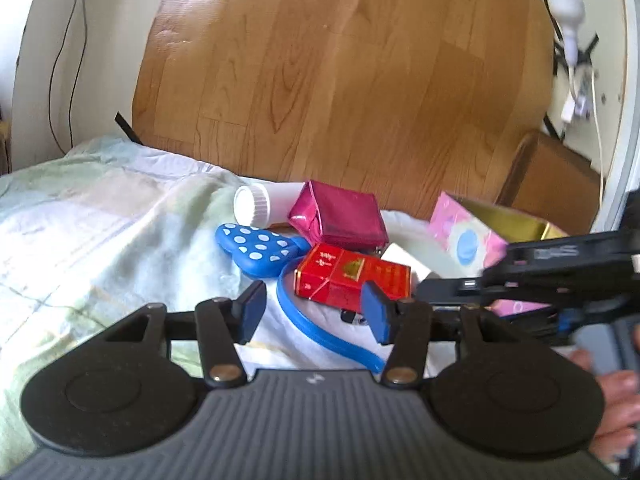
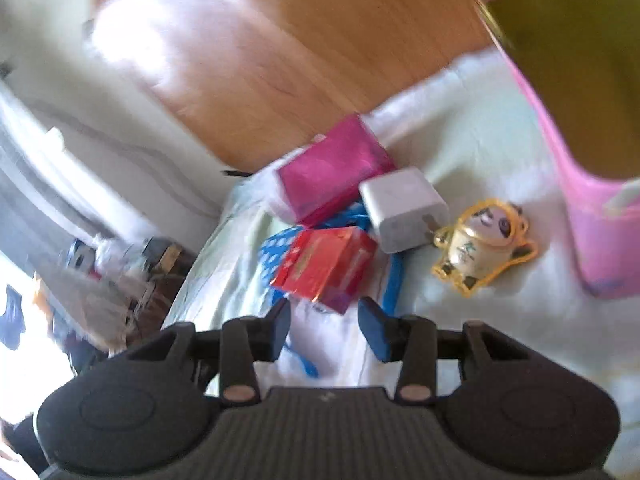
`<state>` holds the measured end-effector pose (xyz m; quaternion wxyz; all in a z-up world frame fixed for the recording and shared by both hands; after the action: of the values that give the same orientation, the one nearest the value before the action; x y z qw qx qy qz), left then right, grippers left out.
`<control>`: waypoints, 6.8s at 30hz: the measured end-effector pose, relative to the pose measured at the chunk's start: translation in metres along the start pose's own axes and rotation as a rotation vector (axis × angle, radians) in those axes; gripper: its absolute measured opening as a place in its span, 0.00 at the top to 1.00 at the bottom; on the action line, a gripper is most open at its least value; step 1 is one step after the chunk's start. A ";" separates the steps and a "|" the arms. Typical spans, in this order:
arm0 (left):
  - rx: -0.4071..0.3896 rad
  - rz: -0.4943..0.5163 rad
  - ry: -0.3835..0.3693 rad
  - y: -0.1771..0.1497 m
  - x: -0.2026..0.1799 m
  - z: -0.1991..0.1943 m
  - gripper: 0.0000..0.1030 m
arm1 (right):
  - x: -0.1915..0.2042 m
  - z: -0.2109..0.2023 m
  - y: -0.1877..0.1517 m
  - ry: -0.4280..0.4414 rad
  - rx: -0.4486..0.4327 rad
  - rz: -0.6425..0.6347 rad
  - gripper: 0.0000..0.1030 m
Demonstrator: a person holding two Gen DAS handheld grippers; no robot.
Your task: Organize rigid objects
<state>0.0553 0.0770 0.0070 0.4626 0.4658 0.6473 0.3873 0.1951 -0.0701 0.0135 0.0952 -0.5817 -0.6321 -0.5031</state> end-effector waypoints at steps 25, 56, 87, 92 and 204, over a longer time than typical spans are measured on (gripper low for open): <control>0.195 0.043 -0.467 -0.018 -0.089 0.009 0.47 | -0.098 -0.172 -0.062 -0.029 -0.087 0.095 0.70; 0.083 0.225 -0.496 0.032 -0.216 0.074 0.47 | -0.028 -0.180 -0.004 -0.402 -0.531 -0.684 0.57; -0.035 0.116 -0.037 0.029 -0.116 0.043 0.19 | -0.090 -0.163 0.042 -0.509 -0.767 -0.475 0.31; 0.059 0.172 0.093 -0.004 -0.066 0.023 0.19 | -0.088 -0.165 0.037 -0.577 -0.800 -0.477 0.31; 0.262 0.099 -0.575 0.009 -0.283 0.151 0.45 | -0.143 -0.183 0.069 -0.770 -0.704 -0.540 0.65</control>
<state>0.2417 -0.1819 0.0417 0.5434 0.6425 0.5111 0.1752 0.2114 -0.3108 0.0359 -0.4717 -0.5374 -0.5418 -0.4417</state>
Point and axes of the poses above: each gripper's, at about its wrist camera, not at the fingertips, and z roughly the way its jaws point, x to its left, y to its top, the point moved 4 cm from there along z, roughly the way its jaws point, and after that the axes turned 4 degrees about -x, right-handed, at the moved point
